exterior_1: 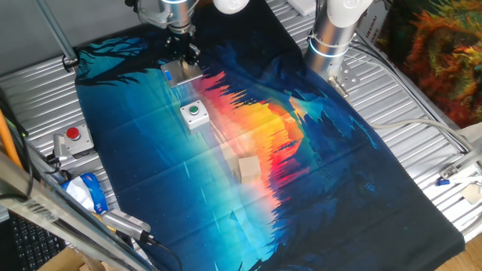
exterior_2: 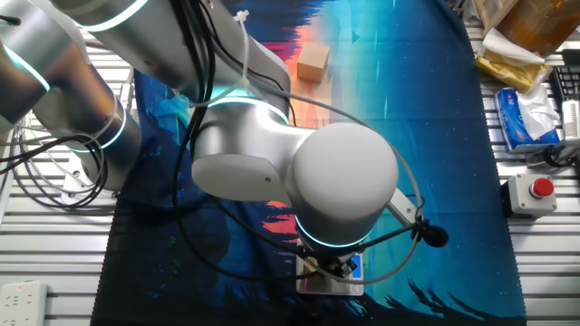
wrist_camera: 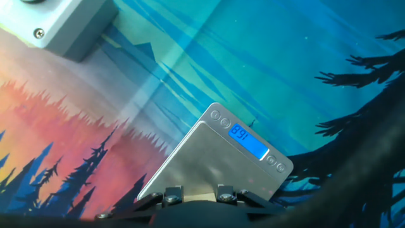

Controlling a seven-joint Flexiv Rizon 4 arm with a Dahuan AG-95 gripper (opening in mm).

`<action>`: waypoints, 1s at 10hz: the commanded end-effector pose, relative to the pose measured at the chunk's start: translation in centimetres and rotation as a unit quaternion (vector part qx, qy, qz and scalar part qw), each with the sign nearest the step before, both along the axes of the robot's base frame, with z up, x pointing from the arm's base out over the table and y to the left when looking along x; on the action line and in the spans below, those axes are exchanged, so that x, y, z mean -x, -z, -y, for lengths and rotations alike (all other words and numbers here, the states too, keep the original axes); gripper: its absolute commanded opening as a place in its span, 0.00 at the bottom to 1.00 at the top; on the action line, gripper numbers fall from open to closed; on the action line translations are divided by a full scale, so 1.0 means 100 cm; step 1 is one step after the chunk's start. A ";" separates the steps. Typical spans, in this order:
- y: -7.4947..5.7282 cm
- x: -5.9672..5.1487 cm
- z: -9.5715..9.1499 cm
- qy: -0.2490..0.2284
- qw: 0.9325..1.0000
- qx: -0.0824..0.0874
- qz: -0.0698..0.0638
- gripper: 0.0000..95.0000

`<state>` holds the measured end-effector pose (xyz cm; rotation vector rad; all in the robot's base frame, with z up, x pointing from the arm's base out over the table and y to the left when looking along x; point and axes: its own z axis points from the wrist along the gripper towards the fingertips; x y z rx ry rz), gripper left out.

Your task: Remove the object from the scale

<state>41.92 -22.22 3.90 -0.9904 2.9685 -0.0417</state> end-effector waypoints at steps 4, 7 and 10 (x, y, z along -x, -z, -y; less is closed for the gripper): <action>-0.026 -0.036 0.002 0.033 0.999 -0.017 0.006 0.00; -0.042 -0.064 -0.002 0.052 0.998 -0.018 0.006 0.00; -0.055 -0.089 -0.014 0.083 0.996 -0.018 0.006 0.00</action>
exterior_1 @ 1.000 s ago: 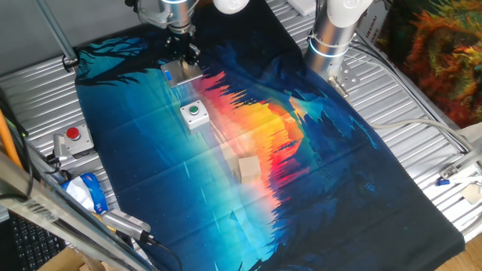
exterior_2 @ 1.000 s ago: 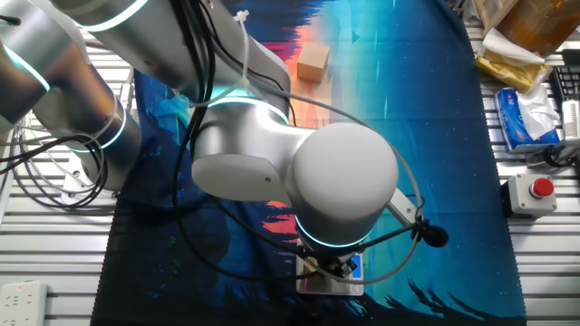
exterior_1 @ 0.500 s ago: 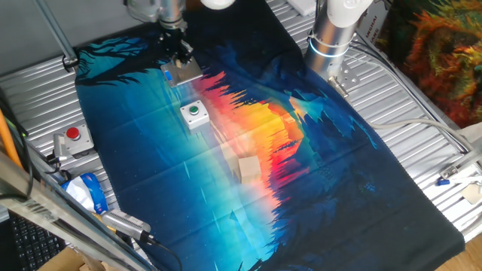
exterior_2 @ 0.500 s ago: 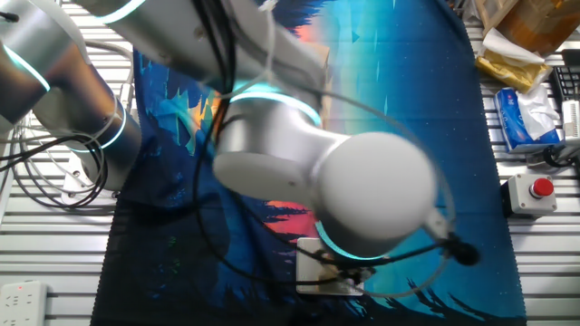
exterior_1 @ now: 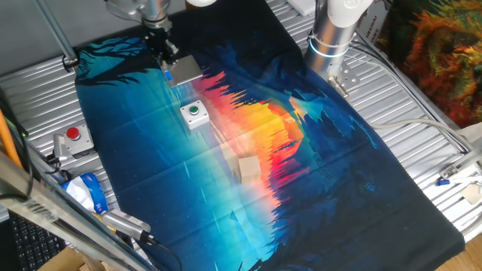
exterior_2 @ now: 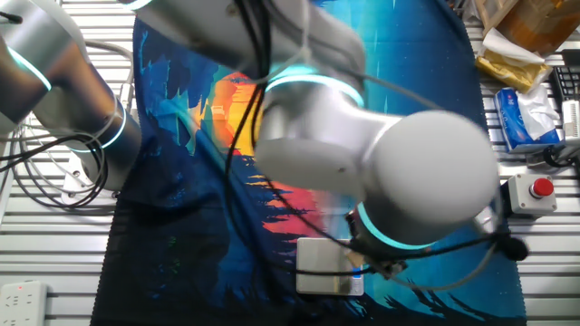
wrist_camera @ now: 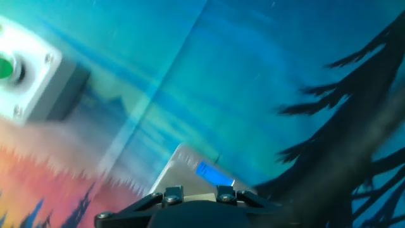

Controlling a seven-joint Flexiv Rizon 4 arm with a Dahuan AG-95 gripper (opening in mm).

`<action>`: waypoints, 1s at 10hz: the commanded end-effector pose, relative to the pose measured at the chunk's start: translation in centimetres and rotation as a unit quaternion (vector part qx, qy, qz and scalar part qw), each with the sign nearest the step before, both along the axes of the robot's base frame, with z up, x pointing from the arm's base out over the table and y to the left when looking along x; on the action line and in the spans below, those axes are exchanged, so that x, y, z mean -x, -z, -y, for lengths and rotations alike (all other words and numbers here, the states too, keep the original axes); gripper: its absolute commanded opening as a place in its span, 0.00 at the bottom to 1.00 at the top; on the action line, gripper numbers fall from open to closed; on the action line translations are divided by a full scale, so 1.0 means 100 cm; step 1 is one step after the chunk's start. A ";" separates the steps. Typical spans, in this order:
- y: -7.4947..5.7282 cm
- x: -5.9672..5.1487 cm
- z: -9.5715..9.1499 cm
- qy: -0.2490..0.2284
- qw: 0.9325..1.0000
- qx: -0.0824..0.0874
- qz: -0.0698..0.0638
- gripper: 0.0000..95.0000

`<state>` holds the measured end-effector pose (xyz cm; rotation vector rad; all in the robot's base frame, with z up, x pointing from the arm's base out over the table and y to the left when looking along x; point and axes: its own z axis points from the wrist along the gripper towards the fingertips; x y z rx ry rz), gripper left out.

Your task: Remove the object from the scale

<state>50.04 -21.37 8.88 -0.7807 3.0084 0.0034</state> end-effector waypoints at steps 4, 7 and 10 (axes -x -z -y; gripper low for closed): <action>-0.009 -0.034 -0.041 0.070 0.998 0.000 -0.005 0.00; -0.003 -0.051 -0.076 0.113 0.994 -0.001 -0.005 0.00; 0.008 -0.063 -0.101 0.141 0.990 0.000 -0.005 0.00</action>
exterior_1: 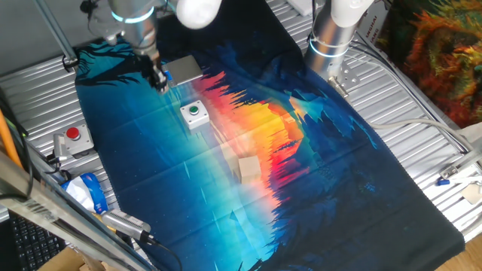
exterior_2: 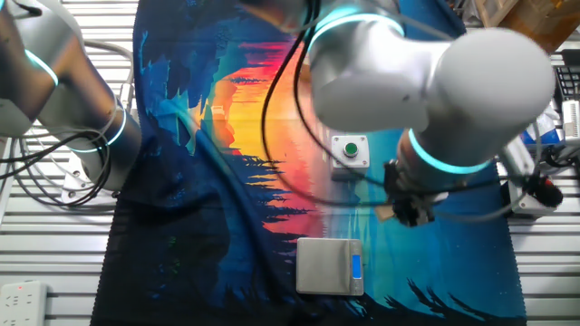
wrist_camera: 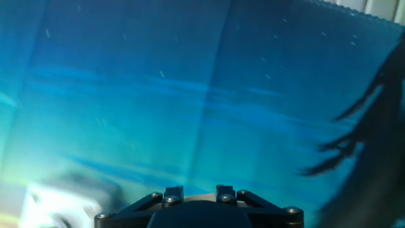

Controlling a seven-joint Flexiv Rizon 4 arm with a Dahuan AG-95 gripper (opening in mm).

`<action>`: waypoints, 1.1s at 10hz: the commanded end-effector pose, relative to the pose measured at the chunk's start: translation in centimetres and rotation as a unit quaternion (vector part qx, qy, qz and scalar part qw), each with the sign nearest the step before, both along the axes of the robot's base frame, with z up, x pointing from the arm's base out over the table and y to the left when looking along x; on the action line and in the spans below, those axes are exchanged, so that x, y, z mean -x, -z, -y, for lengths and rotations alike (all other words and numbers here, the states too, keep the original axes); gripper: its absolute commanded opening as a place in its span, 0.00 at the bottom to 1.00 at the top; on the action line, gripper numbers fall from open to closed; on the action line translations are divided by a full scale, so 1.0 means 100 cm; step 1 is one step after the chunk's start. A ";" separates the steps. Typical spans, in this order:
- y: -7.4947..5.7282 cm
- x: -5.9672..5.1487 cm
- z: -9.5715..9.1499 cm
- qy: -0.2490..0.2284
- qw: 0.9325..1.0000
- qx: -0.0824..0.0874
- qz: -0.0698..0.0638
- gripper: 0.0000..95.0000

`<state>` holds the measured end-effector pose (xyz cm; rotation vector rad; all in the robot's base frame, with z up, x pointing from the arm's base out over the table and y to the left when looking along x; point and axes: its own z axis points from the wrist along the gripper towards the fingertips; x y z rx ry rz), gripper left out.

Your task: Remove the object from the scale

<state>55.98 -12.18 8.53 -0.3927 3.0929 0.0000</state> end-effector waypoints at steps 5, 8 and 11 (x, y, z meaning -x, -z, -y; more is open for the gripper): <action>0.025 -0.014 -0.026 0.023 1.000 0.000 0.000 0.00; 0.043 -0.019 -0.020 0.000 1.000 -0.004 0.005 0.60; 0.044 -0.020 -0.020 0.002 1.000 -0.005 0.003 0.60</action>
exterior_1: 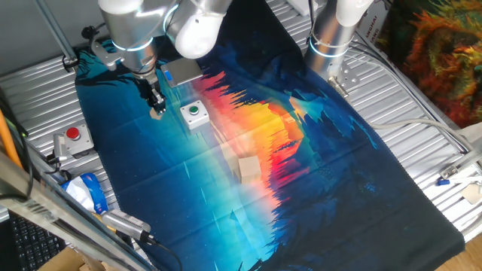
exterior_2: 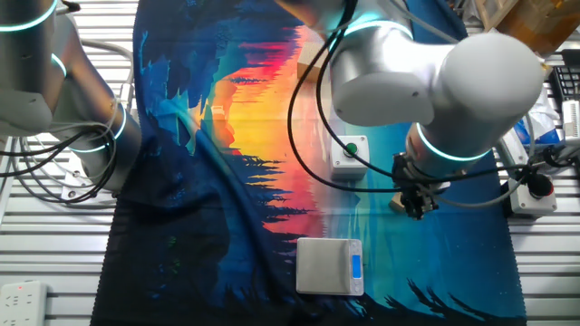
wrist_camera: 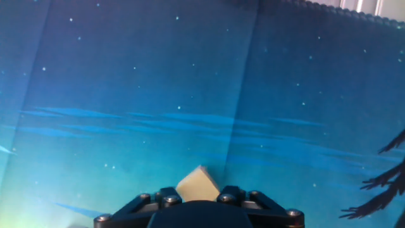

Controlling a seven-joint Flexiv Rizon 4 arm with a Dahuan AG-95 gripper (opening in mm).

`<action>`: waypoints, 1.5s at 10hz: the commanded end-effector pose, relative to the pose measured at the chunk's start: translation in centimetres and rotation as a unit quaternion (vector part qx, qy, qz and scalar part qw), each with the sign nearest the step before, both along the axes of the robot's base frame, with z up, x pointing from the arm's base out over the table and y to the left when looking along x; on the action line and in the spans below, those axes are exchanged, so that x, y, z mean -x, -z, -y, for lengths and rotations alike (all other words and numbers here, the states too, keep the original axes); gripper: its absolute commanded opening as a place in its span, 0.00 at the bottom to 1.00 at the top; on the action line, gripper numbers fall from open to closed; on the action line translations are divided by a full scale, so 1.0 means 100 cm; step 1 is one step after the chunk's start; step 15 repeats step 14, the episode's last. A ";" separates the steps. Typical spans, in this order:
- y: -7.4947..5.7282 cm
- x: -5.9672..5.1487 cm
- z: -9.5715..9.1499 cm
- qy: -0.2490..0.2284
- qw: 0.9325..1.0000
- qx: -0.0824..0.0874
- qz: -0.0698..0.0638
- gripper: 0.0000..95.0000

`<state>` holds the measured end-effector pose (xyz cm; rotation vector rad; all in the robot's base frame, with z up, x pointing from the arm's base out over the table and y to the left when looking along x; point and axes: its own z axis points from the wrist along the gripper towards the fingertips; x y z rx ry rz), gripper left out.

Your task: Remove the object from the scale

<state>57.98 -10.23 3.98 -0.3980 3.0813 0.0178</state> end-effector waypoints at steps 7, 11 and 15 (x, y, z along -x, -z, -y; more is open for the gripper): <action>-0.007 0.002 -0.002 -0.015 0.999 -0.040 -0.013 0.60; -0.013 0.003 -0.004 -0.022 0.998 -0.056 -0.018 0.60; -0.014 0.003 -0.004 -0.028 0.998 -0.055 -0.023 0.60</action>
